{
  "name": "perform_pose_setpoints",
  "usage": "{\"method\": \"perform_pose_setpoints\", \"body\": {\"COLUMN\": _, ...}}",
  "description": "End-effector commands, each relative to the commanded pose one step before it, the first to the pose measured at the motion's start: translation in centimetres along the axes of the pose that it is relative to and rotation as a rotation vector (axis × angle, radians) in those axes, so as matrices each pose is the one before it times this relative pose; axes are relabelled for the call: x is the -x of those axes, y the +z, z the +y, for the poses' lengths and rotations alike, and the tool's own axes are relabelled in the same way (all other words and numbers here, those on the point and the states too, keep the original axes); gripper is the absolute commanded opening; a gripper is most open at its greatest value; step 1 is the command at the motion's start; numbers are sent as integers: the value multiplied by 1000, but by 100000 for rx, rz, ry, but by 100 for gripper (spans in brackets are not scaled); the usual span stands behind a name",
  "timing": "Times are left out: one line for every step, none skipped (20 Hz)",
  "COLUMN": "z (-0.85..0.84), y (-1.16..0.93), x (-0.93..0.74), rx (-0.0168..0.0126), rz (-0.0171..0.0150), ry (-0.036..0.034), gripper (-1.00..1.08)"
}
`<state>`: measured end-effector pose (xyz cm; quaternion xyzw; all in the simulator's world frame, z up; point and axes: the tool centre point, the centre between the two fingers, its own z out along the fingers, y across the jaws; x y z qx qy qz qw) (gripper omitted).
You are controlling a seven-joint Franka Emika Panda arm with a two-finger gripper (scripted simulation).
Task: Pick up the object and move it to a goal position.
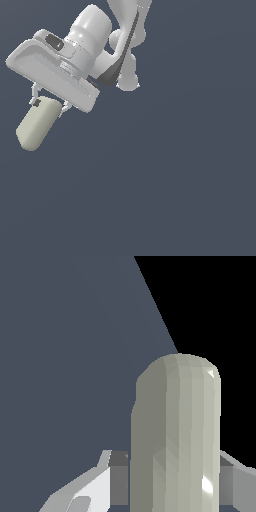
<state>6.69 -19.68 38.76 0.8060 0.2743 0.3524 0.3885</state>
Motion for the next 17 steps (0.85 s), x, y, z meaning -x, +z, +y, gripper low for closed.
{"method": "perform_pose_setpoints", "body": {"z": 1041, "y": -543, "x": -36, "rx": 3507, "rz": 502, "ry": 1267, "gripper": -100}}
{"method": "perform_pose_setpoints", "body": {"z": 361, "y": -184, "x": -6, "rx": 1257, "rz": 160, "ry": 469, "gripper": -100}}
{"method": "perform_pose_setpoints", "body": {"z": 347, "y": -176, "x": -2, "rx": 1213, "rz": 149, "ry": 456, "gripper": -100}}
{"method": "perform_pose_setpoints", "body": {"z": 331, "y": -167, "x": 1, "rx": 1165, "rz": 137, "ry": 442, "gripper": -100}}
{"method": "perform_pose_setpoints", "body": {"z": 314, "y": -157, "x": 4, "rx": 1111, "rz": 126, "ry": 424, "gripper": -100}}
{"method": "perform_pose_setpoints", "body": {"z": 296, "y": -147, "x": 5, "rx": 1050, "rz": 116, "ry": 403, "gripper": -100}}
{"method": "perform_pose_setpoints", "body": {"z": 276, "y": -137, "x": 8, "rx": 983, "rz": 105, "ry": 380, "gripper": -100}}
{"method": "perform_pose_setpoints", "body": {"z": 252, "y": -124, "x": 9, "rx": 905, "rz": 91, "ry": 353, "gripper": -100}}
{"method": "perform_pose_setpoints", "body": {"z": 228, "y": -111, "x": 12, "rx": 822, "rz": 77, "ry": 324, "gripper": -100}}
{"method": "perform_pose_setpoints", "body": {"z": 201, "y": -97, "x": 15, "rx": 734, "rz": 61, "ry": 294, "gripper": -100}}
{"method": "perform_pose_setpoints", "body": {"z": 174, "y": -84, "x": 18, "rx": 644, "rz": 44, "ry": 264, "gripper": -100}}
{"method": "perform_pose_setpoints", "body": {"z": 145, "y": -68, "x": 20, "rx": 547, "rz": 28, "ry": 229, "gripper": -100}}
{"method": "perform_pose_setpoints", "body": {"z": 117, "y": -54, "x": 22, "rx": 450, "rz": 14, "ry": 194, "gripper": -100}}
{"method": "perform_pose_setpoints", "body": {"z": 89, "y": -40, "x": 22, "rx": 351, "rz": 2, "ry": 156, "gripper": -100}}
{"method": "perform_pose_setpoints", "body": {"z": 61, "y": -27, "x": 18, "rx": 247, "rz": -4, "ry": 113, "gripper": -100}}
{"method": "perform_pose_setpoints", "body": {"z": 32, "y": -13, "x": 12, "rx": 140, "rz": -5, "ry": 66, "gripper": -100}}
{"method": "perform_pose_setpoints", "body": {"z": 9, "y": -4, "x": 4, "rx": 44, "rz": -2, "ry": 21, "gripper": -100}}
